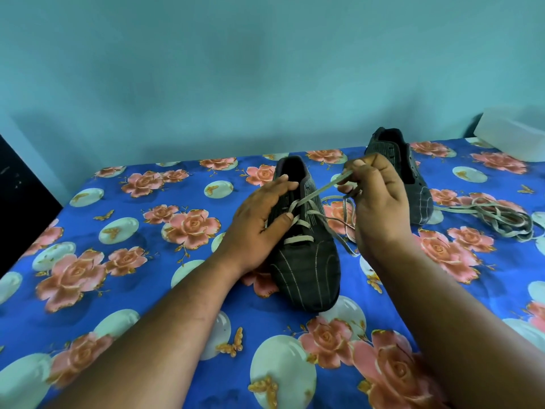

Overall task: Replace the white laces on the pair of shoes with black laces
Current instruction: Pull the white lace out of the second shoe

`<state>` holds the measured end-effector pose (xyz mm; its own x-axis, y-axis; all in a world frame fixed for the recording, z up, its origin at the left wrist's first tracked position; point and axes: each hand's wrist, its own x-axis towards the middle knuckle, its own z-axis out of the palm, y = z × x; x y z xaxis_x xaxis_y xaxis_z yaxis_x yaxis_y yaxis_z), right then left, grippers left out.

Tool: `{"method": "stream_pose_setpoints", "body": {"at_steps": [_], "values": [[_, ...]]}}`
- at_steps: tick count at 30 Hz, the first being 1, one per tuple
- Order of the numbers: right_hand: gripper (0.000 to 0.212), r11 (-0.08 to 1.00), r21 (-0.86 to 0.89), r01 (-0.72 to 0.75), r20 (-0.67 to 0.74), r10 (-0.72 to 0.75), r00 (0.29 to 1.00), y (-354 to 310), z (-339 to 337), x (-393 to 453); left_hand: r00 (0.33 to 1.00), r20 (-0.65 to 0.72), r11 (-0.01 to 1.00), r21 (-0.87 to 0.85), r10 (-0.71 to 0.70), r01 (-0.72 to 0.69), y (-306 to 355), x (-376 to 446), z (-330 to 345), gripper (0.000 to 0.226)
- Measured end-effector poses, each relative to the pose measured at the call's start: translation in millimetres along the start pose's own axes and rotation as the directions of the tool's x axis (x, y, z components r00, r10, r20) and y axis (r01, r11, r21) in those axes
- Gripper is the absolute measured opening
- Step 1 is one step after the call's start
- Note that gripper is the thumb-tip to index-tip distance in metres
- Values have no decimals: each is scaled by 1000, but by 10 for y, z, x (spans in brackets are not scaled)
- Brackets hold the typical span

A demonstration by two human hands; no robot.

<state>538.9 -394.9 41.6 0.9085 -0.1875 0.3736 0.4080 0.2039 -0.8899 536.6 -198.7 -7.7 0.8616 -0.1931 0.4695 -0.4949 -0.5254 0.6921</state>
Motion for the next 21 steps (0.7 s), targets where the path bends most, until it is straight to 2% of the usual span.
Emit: {"method": "stream_pose_setpoints", "body": {"at_steps": [5, 7, 9, 12, 14, 15, 17, 19, 21], "values": [[37, 996, 83, 21, -49, -17, 999, -39, 18, 8, 1000, 1, 1000, 2, -14, 14, 7, -11, -8, 55], [35, 982, 187, -3, -193, 40, 980, -103, -23, 64, 1000, -5, 1000, 17, -2, 2, -12, -10, -9, 55], [28, 969, 245, -18, -356, 107, 928, -176, -138, 178, 1000, -9, 1000, 26, 4, -4, -31, -8, -15, 55], [22, 996, 60, -60, -419, 80, 905, -190, -294, 280, 1000, -18, 1000, 23, 15, -15, -26, 1, 7, 54], [16, 980, -182, -74, -360, 3, 933, -98, -331, 288, 997, -63, 999, 34, 35, -33, -19, 15, 27, 53], [17, 939, -339, -54, -310, -57, 949, -42, -336, 272, 994, -98, 998, 47, 55, -50, -20, 19, 32, 52], [31, 789, -612, 46, -166, -186, 968, 49, -319, 215, 981, -168, 993, 80, 97, -84, -23, 27, 30, 48], [46, 660, -723, 205, 72, -223, 972, 100, -244, 130, 971, -217, 992, 100, 102, -82, -3, 27, 23, 34], [56, 574, -741, 350, 325, -150, 934, 152, -143, 31, 969, -229, 992, 105, 89, -66, 25, 20, 18, 20]]}}
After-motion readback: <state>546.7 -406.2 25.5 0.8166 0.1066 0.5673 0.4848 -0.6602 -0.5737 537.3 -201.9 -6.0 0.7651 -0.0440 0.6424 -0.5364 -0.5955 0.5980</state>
